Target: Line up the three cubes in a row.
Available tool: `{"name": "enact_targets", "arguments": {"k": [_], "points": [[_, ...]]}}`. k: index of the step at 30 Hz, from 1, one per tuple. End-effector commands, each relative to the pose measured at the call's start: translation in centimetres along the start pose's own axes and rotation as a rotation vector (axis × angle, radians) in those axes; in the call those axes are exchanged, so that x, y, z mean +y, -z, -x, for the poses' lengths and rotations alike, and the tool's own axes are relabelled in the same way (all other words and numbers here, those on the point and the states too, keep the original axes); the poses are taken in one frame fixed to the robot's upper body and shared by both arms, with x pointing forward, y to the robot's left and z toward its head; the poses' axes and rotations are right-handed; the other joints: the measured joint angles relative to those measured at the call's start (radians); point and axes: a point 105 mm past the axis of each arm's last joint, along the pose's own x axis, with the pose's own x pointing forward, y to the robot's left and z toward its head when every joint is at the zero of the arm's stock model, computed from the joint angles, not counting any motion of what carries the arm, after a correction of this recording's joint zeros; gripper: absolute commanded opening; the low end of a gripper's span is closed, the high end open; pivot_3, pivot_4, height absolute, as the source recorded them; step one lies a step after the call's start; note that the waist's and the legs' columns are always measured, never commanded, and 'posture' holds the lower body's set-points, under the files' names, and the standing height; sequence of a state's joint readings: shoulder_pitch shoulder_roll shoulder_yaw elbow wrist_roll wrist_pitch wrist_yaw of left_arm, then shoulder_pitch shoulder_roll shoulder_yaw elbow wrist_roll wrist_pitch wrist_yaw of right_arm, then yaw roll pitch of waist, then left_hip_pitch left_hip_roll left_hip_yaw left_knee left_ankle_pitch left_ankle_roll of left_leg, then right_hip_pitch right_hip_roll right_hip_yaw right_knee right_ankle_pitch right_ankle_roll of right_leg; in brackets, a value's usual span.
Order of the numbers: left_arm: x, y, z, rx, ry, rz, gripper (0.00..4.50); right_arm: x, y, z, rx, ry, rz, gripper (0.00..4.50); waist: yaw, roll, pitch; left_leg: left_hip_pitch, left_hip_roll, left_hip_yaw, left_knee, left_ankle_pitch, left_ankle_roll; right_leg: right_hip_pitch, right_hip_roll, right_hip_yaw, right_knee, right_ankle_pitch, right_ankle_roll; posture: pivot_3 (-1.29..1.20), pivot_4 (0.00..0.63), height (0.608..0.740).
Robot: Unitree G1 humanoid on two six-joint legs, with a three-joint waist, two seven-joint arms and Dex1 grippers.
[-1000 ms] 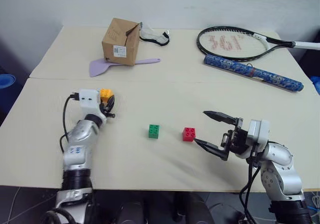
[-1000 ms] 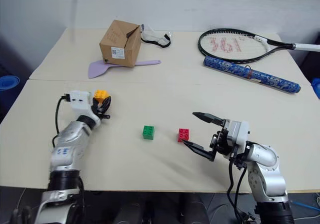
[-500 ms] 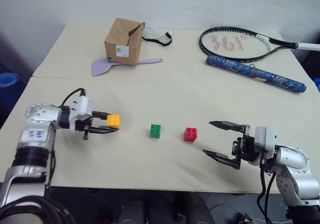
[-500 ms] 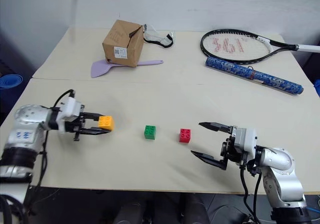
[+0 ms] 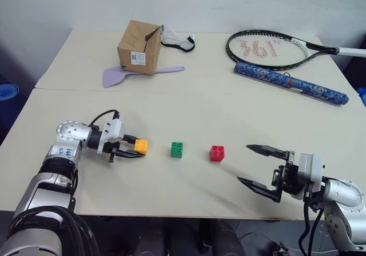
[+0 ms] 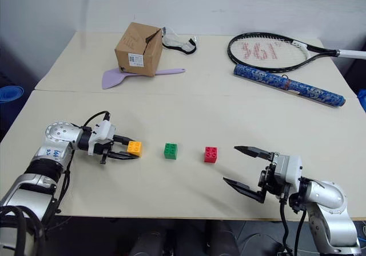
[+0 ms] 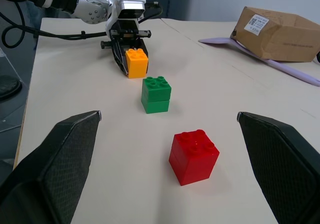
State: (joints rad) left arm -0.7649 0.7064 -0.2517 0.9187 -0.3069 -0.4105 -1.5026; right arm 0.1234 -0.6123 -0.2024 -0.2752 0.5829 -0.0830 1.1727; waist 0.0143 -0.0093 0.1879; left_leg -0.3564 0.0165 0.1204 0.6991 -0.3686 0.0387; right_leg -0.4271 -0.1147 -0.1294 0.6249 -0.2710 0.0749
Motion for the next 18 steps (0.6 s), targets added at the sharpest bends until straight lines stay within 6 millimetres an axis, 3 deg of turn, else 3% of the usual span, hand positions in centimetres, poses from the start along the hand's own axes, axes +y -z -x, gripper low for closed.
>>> {"name": "enact_targets", "arguments": {"k": [1, 2, 7, 9, 12, 15, 18], "points": [[-1.2, 0.2, -0.2, 0.024, 0.131, -0.01, 1.5, -0.1, -1.2, 0.0, -0.016, -0.009, 0.045, 4.5, 0.002, 0.0, 0.0, 0.0, 0.0, 0.0, 0.0, 0.0, 0.0, 0.0, 0.0, 0.0, 0.0, 0.0, 0.0, 0.0, 0.15, 0.74], [-1.2, 0.3, -0.2, 0.028, 0.13, -0.008, 1.5, -0.1, -1.2, 0.0, -0.015, -0.01, 0.044, 4.5, 0.003, 0.0, 0.0, 0.0, 0.0, 0.0, 0.0, 0.0, 0.0, 0.0, 0.0, 0.0, 0.0, 0.0, 0.0, 0.0, 0.15, 0.74], [-0.1, -0.4, 1.4, -0.009, 0.025, -0.029, 3.09, -0.4, -1.3, -0.1, -0.007, -0.027, 0.045, 4.5, 0.005, 0.0, 0.0, 0.0, 0.0, 0.0, 0.0, 0.0, 0.0, 0.0, 0.0, 0.0, 0.0, 0.0, 0.0, 0.0, 0.15, 0.74], [-0.4, -0.2, 3.0, -0.008, -0.023, -0.009, 3.71, -0.6, -1.3, 0.0, -0.004, -0.03, 0.045, 4.5, 0.003, 0.0, 0.0, 0.0, 0.0, 0.0, 0.0, 0.0, 0.0, 0.0, 0.0, 0.0, 0.0, 0.0, 0.0, 0.0, 0.15, 0.74], [-1.1, 0.2, 5.5, -0.013, -0.119, 0.015, 3.71, -1.0, -1.3, 0.2, 0.002, -0.033, 0.047, 4.5, -0.015, 0.0, 0.0, 0.0, 0.001, 0.0, -0.001, 0.0, 0.0, -0.001, 0.0, 0.0, 0.0, 0.0, 0.0, 0.0, 0.15, 0.74], [-3.1, 0.8, 8.8, 0.023, -0.23, 0.05, 3.71, -1.5, -1.5, 0.8, 0.024, -0.046, 0.056, 4.5, -0.031, 0.0, 0.0, 0.0, 0.002, 0.0, -0.001, 0.0, 0.0, -0.001, 0.0, 0.001, -0.001, 0.0, 0.0, 0.0, 0.15, 0.74], [-4.9, 0.5, 10.8, 0.068, -0.323, 0.08, 3.71, -2.4, -2.1, 1.5, 0.066, -0.063, 0.074, 4.5, -0.034, 0.001, 0.001, 0.0, 0.002, -0.002, -0.001, -0.001, -0.001, 0.0, -0.002, 0.005, -0.002, 0.0, -0.001, 0.0, 0.15, 0.74]]}}
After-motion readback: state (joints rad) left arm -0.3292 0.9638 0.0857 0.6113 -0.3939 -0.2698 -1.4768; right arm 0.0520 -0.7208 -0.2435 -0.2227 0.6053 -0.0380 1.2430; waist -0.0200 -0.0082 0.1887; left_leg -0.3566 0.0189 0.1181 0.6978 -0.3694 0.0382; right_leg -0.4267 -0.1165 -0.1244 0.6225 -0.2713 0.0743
